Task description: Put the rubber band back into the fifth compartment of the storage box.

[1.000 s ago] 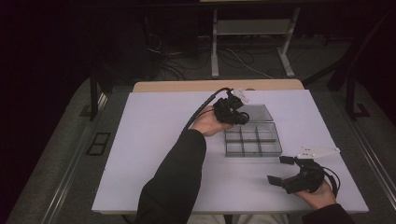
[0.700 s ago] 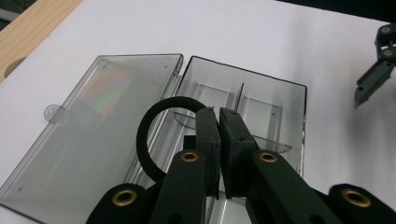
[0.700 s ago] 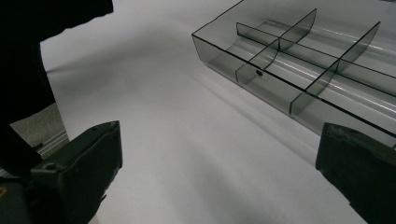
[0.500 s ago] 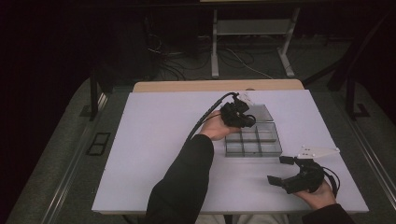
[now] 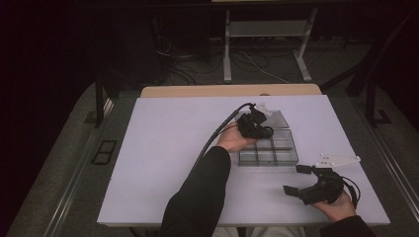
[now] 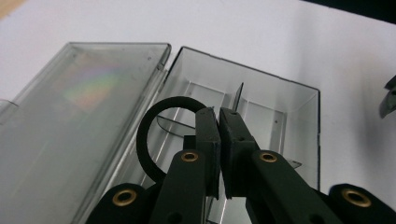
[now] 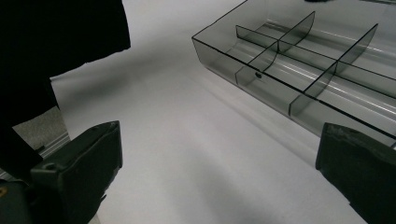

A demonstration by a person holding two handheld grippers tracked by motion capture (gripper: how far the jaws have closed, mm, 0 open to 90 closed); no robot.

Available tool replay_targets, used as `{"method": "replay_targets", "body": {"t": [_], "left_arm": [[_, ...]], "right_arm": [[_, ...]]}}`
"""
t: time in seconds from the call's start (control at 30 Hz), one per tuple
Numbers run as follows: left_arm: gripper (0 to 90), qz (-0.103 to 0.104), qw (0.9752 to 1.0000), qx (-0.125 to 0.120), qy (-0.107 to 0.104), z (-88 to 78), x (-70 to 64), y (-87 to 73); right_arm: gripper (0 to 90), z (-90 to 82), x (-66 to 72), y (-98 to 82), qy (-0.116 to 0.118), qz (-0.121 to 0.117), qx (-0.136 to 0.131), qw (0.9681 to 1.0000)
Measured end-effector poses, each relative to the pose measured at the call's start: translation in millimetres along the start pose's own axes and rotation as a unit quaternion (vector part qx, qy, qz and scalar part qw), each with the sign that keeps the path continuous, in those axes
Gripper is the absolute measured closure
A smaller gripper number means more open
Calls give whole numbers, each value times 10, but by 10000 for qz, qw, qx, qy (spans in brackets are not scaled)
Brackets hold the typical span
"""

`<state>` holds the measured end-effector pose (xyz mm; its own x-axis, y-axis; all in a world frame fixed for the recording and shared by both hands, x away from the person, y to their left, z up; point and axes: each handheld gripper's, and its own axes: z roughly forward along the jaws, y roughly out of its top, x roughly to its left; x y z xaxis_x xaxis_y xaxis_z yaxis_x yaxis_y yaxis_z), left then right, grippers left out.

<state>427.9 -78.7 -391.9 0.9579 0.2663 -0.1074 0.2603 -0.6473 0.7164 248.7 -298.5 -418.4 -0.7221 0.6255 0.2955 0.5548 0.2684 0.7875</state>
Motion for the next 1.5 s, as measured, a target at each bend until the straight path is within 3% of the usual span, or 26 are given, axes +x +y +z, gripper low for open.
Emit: {"method": "replay_targets", "body": {"t": [0.47, 0.7, 0.93, 1.1, 1.5], "left_arm": [[857, -264, 9994, 199, -124, 178, 20, -87], [669, -380, 9988, 230, -227, 170, 17, -90], [502, -317, 9993, 149, -111, 49, -20, -46], [397, -306, 9993, 86, -198, -79, -25, -22], [272, -190, 9995, -104, -240, -396, -61, 15]], "right_arm": [[1, -7, -10, 2, 10, -14, -6, 10000], [1, -11, -15, 1, 18, 17, -6, 10000], [1, -14, -23, 0, -8, 4, -26, 10000], [1, -20, -25, -2, -16, 20, -25, 10000], [0, -23, -28, -3, -30, 36, -24, 10000]]}}
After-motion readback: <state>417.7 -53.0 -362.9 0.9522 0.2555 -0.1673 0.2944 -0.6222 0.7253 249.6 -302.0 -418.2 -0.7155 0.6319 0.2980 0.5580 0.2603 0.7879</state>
